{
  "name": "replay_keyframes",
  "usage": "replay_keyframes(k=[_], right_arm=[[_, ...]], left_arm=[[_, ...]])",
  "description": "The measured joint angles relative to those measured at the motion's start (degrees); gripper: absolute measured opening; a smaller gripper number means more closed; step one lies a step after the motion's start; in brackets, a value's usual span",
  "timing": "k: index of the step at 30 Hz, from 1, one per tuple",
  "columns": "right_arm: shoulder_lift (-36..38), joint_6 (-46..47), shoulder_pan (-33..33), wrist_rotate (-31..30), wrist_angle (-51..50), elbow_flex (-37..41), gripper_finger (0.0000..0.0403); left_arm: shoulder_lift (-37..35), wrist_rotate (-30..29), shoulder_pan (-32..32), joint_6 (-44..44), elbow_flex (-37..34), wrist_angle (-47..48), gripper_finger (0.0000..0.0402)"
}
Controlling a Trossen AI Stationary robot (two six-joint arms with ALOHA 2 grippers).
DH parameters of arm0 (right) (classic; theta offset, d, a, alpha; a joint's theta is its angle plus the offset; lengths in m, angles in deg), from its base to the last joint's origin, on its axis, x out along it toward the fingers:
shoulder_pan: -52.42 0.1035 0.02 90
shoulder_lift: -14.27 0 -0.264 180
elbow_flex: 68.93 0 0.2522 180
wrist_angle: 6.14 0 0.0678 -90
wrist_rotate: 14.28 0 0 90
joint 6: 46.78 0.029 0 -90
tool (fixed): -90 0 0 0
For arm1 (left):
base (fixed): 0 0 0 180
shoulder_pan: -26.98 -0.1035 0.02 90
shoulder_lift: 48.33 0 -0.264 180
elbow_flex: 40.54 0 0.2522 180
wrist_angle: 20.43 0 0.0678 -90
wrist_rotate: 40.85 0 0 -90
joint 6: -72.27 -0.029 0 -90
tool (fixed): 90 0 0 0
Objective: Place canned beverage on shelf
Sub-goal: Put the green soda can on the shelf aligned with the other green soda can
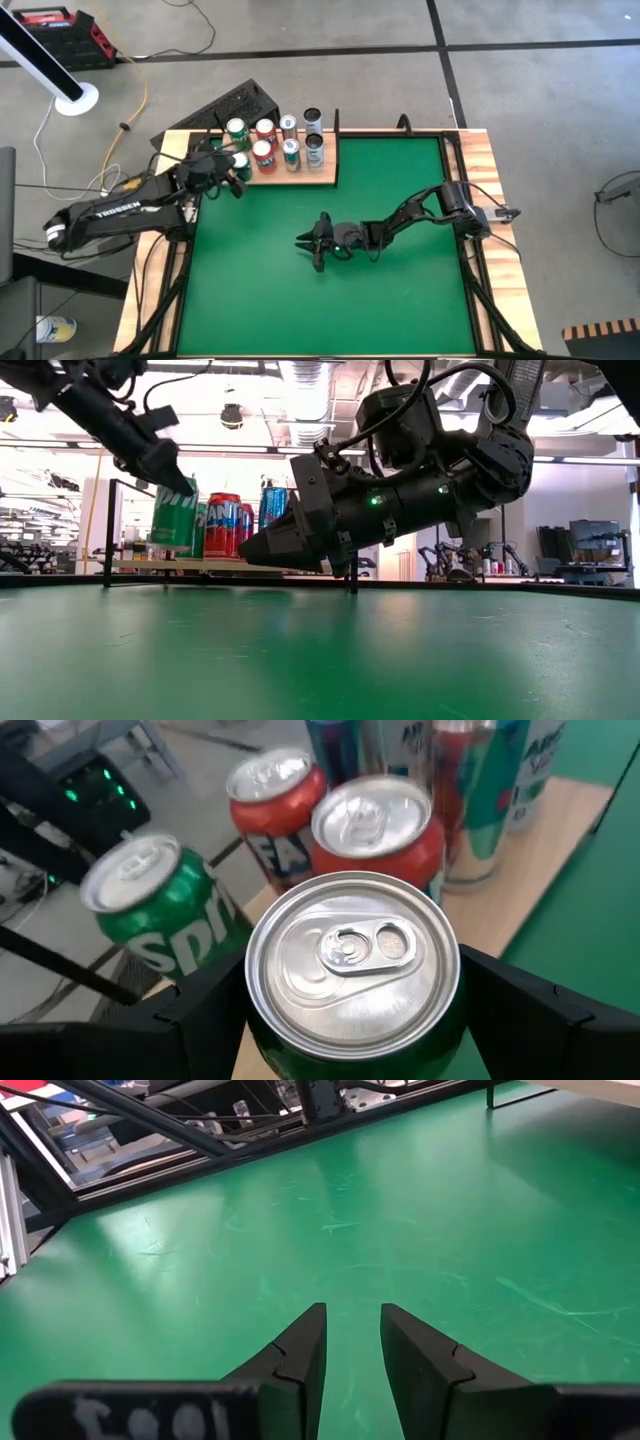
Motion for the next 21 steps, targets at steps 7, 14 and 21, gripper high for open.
replay_keyframes(k=[7,14,21], right_arm=[[0.00,0.02,0.00,0.00,0.00,0.00,0.0122],[0.00,-0.35,0.04,0.00,-0.16,0.00,0.0122],[0.00,-0.44,0.04,0.00,-0.19,0.00,0.0122]], left_arm=[[3.65,-0.41,-2.94,0.78,0.00,-1.24,0.0295],[3.69,0.25,-5.03,1.95,0.00,-1.02,0.0298],[3.69,0.96,-5.04,1.89,0.00,-1.01,0.0317]])
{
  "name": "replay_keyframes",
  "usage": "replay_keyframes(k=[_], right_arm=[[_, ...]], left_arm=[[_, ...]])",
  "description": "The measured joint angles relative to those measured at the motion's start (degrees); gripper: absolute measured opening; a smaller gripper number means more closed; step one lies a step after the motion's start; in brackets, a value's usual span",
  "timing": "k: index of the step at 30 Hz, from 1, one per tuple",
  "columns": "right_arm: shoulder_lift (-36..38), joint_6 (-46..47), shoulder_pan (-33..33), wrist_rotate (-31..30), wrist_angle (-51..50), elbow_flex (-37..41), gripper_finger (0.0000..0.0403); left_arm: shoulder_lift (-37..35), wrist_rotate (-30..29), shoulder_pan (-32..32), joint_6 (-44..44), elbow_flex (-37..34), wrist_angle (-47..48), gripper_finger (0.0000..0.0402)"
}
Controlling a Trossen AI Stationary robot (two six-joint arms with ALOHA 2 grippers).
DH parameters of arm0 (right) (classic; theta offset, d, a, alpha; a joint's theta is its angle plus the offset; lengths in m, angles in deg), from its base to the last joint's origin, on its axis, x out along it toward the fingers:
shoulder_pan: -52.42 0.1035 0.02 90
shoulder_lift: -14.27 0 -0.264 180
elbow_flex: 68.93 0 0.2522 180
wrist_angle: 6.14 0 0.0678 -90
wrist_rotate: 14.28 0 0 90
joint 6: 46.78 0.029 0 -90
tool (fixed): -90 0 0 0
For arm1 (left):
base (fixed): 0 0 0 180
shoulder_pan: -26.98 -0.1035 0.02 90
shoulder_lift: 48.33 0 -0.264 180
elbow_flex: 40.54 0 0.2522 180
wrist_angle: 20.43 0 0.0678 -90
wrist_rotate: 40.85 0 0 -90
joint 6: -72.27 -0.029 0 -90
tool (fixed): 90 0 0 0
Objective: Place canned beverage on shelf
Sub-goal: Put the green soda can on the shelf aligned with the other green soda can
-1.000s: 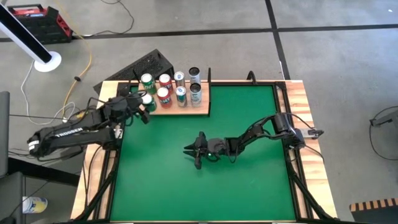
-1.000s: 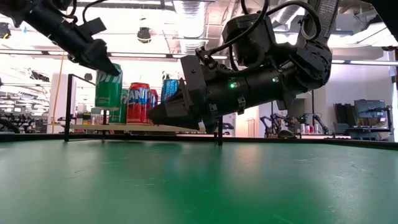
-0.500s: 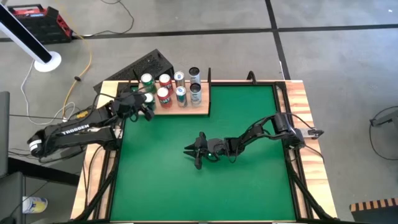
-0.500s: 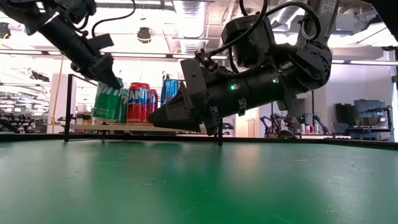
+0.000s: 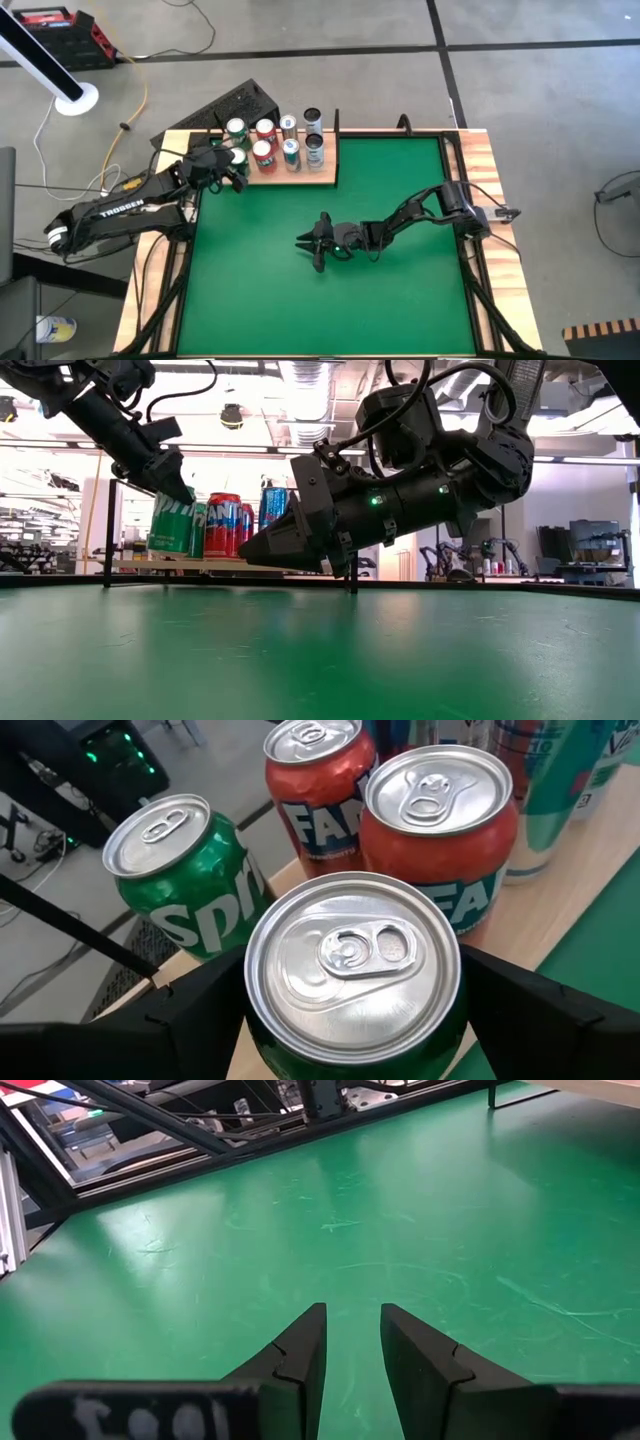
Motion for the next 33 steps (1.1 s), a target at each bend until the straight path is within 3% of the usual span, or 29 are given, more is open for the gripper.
replay_keyframes(k=[25,33], right_arm=[[0.00,0.04,0.15,0.00,0.04,0.00,0.0122],[0.00,0.04,0.15,0.00,0.07,0.00,0.0122]], left_arm=[[0.00,0.09,-0.04,0.31,0.02,1.31,0.0321],[-0.02,0.06,-0.04,-0.13,0.13,1.14,0.0346]])
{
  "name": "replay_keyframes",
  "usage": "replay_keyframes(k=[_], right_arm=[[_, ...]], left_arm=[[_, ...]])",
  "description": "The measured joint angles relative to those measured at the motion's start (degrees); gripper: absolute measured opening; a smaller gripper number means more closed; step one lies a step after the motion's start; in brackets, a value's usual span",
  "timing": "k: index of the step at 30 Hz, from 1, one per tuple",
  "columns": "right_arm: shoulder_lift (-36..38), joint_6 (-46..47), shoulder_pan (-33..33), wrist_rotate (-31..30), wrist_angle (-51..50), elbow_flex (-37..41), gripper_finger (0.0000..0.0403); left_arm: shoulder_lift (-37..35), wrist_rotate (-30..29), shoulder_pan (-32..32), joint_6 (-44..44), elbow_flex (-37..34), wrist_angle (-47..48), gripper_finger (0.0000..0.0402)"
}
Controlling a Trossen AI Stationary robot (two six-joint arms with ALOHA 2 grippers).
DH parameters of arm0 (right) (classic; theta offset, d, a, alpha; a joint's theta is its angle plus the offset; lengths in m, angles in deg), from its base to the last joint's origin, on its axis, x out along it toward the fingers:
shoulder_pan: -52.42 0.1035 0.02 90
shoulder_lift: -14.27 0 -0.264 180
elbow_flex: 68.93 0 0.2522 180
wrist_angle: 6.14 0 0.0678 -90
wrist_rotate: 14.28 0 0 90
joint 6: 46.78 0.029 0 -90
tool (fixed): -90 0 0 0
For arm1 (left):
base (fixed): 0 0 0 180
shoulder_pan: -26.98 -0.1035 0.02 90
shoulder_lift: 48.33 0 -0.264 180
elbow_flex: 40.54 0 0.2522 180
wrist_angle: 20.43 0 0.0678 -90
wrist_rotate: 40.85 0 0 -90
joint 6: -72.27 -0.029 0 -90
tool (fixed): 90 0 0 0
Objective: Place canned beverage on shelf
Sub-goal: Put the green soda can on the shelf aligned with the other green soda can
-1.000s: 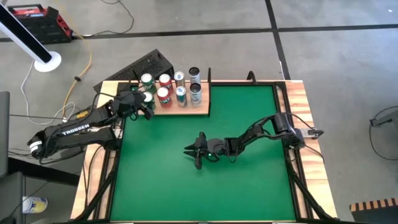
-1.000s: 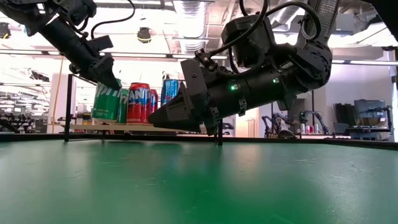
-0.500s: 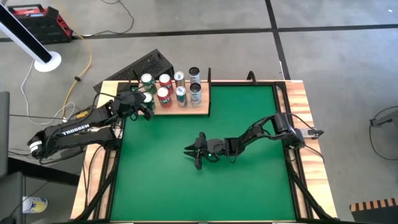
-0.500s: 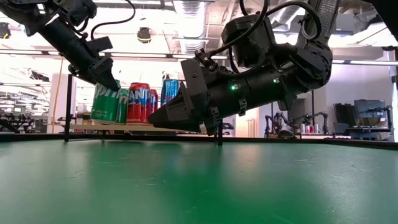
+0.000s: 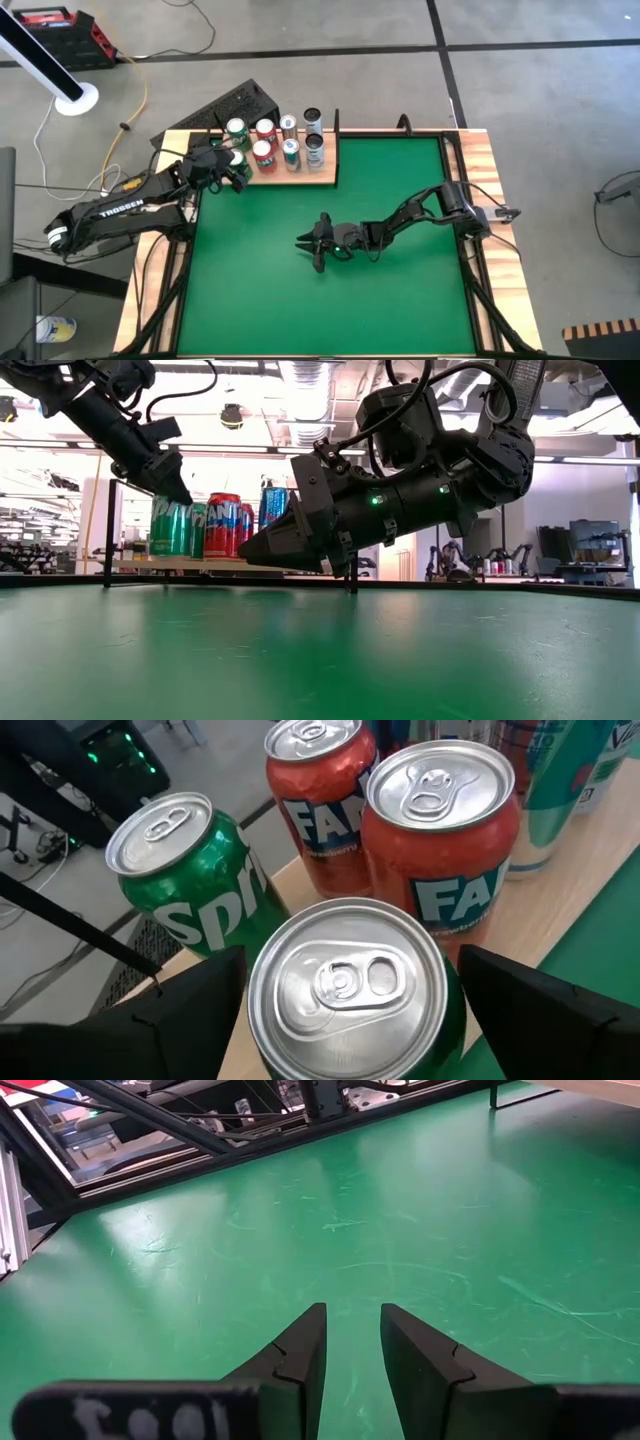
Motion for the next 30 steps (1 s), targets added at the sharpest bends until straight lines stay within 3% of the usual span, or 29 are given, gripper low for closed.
replay_keyframes(k=[7,15,20,30], right_arm=[[0.00,0.00,0.00,0.00,-0.02,0.00,0.0122],[0.00,0.00,-0.02,0.00,-0.03,0.00,0.0122],[0.00,-0.02,-0.04,0.00,-0.04,0.00,0.0122],[0.00,0.00,-0.04,0.00,0.02,0.00,0.0122]], left_arm=[[0.00,0.02,0.00,-1.17,1.04,0.03,0.0355],[-0.26,3.75,1.04,0.47,8.53,5.15,0.0355],[-0.06,10.71,5.56,4.66,8.54,9.08,0.0355],[1.10,9.10,15.45,3.90,8.51,15.10,0.0347]])
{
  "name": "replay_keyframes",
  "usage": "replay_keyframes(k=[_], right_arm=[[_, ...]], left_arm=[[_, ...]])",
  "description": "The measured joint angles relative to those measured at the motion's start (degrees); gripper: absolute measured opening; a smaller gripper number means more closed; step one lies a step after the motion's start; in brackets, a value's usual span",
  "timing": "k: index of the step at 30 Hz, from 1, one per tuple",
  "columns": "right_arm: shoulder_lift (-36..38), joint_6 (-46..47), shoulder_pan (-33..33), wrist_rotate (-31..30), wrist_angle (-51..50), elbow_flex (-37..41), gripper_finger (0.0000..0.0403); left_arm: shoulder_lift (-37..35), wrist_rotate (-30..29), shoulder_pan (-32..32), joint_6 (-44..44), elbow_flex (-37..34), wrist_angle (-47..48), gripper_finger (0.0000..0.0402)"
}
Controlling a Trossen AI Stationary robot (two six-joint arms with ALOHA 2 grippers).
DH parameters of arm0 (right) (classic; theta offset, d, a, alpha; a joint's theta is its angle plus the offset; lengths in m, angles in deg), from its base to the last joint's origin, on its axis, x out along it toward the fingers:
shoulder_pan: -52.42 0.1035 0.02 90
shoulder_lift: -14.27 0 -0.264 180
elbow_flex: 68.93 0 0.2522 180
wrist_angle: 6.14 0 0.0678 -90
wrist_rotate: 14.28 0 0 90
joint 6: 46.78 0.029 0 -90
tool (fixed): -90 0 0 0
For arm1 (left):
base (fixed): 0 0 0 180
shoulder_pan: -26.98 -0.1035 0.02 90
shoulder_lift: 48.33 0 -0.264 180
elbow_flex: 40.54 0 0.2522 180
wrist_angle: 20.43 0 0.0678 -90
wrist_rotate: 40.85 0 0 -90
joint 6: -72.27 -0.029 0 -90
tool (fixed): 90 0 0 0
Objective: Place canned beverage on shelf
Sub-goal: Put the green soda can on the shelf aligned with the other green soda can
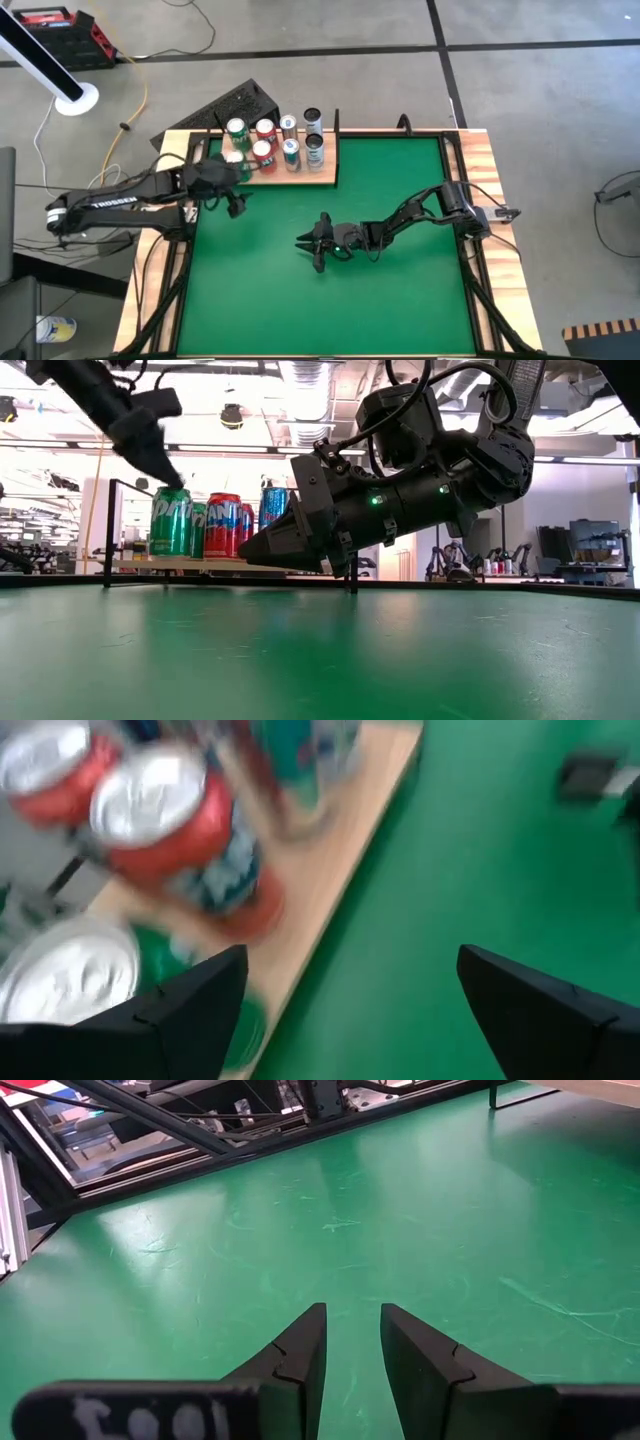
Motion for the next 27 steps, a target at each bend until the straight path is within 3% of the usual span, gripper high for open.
replay_keyframes(k=[6,10,15,18,27], right_arm=[[0.00,-0.02,0.04,0.00,0.17,0.02,0.0122],[0.00,-0.01,-0.08,0.00,0.27,0.02,0.0122],[0.00,-0.02,0.01,0.00,-0.07,0.02,0.0122],[0.00,-0.09,0.35,0.00,-0.19,0.02,0.0122],[0.00,-1.57,0.68,0.00,-0.89,0.02,0.0122]], left_arm=[[3.71,-8.13,0.51,-0.19,-0.02,7.32,0.0266],[6.12,-8.55,0.53,-0.84,-0.06,7.20,0.0181],[8.40,-15.23,-0.06,-1.92,-0.06,6.92,0.0069],[9.02,-15.56,-1.42,-3.13,-0.06,6.39,0.0014],[9.00,-14.69,-7.10,-3.27,-0.06,6.22,0.0002]])
